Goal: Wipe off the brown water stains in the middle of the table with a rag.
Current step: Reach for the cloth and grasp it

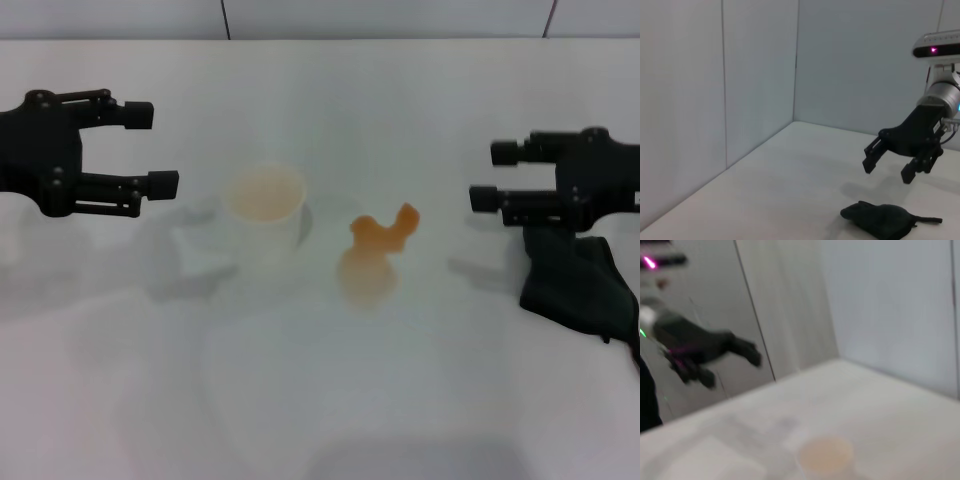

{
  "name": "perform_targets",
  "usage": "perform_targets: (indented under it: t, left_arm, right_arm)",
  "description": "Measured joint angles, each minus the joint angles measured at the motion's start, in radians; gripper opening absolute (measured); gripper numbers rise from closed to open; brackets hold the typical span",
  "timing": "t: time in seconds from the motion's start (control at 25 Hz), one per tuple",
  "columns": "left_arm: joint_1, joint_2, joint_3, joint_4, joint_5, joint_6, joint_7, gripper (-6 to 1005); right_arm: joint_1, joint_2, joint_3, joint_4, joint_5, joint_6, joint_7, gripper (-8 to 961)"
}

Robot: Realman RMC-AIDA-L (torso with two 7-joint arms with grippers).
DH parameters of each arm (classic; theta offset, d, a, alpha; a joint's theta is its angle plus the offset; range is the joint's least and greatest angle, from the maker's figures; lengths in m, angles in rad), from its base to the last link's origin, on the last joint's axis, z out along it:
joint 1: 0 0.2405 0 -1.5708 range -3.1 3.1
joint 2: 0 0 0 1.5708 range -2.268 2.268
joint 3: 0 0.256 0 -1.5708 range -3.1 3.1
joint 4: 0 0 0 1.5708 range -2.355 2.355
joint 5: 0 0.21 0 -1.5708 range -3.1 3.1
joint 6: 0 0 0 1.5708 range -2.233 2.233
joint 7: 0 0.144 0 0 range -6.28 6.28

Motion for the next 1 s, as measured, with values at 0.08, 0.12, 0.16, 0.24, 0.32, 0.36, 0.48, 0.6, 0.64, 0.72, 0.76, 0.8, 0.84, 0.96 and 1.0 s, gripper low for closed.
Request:
perform_targets:
  t: [0.08,0.12,0.16,0.24,0.32,0.36,0.48,0.6,0.64,0.72,0.76,0.8,0.84,0.96,1.0]
  left_arm:
    - [0.003,-0.002,-0.001,0.014,0.003,0.003,-0.016,880]
    - [0.006,-0.005,-0.001,0.026,0.003,0.004,-0.026,880]
    - [0.008,-0.007,-0.001,0.034,0.004,0.005,-0.034,880]
    - [0.008,-0.007,-0.001,0.037,0.004,0.005,-0.039,880]
    - [0.003,-0.009,0.001,0.042,0.005,0.006,-0.066,879]
    - [0.001,-0.009,0.003,0.042,0.006,0.006,-0.072,879]
    - [-0.002,-0.011,0.007,0.043,0.007,0.007,-0.079,879]
    - [-0.004,-0.012,0.011,0.043,0.008,0.007,-0.082,879]
    - [-0.005,-0.012,0.011,0.043,0.008,0.007,-0.085,879]
    - [-0.006,-0.013,0.012,0.043,0.009,0.008,-0.087,879]
    - [-0.007,-0.014,0.012,0.043,0.010,0.008,-0.088,879]
    - [-0.008,-0.016,0.012,0.043,0.012,0.008,-0.088,879]
    - [-0.010,-0.019,0.012,0.043,0.018,0.008,-0.087,879]
    - [-0.012,-0.021,0.012,0.043,0.026,0.008,-0.085,879]
    - [-0.014,-0.022,0.012,0.043,0.031,0.008,-0.085,879]
  right_arm:
    - [0.003,0.000,0.006,-0.028,-0.066,-0.001,0.060,690]
    - [0.004,0.000,0.013,-0.048,-0.106,-0.005,0.091,690]
    - [0.004,-0.001,0.021,-0.064,-0.138,-0.012,0.121,690]
    - [0.007,-0.001,0.045,-0.097,-0.207,-0.037,0.176,690]
    - [0.017,-0.002,0.074,-0.118,-0.272,-0.066,0.222,690]
    - [0.020,-0.002,0.082,-0.121,-0.288,-0.074,0.231,690]
    - [0.041,-0.003,0.102,-0.127,-0.371,-0.100,0.260,690]
    - [0.057,-0.002,0.101,-0.131,-0.433,-0.120,0.277,690]
    - [0.061,-0.001,0.099,-0.131,-0.452,-0.127,0.280,690]
    - [0.069,0.002,0.090,-0.132,-0.486,-0.134,0.287,690]
    - [0.070,0.002,0.081,-0.132,-0.494,-0.131,0.288,690]
    - [0.070,0.003,0.073,-0.131,-0.498,-0.126,0.288,690]
    - [0.070,0.003,0.060,-0.128,-0.500,-0.115,0.286,690]
    - [0.072,0.003,0.027,-0.125,-0.502,-0.083,0.281,690]
    - [0.074,0.003,0.018,-0.123,-0.504,-0.072,0.279,690]
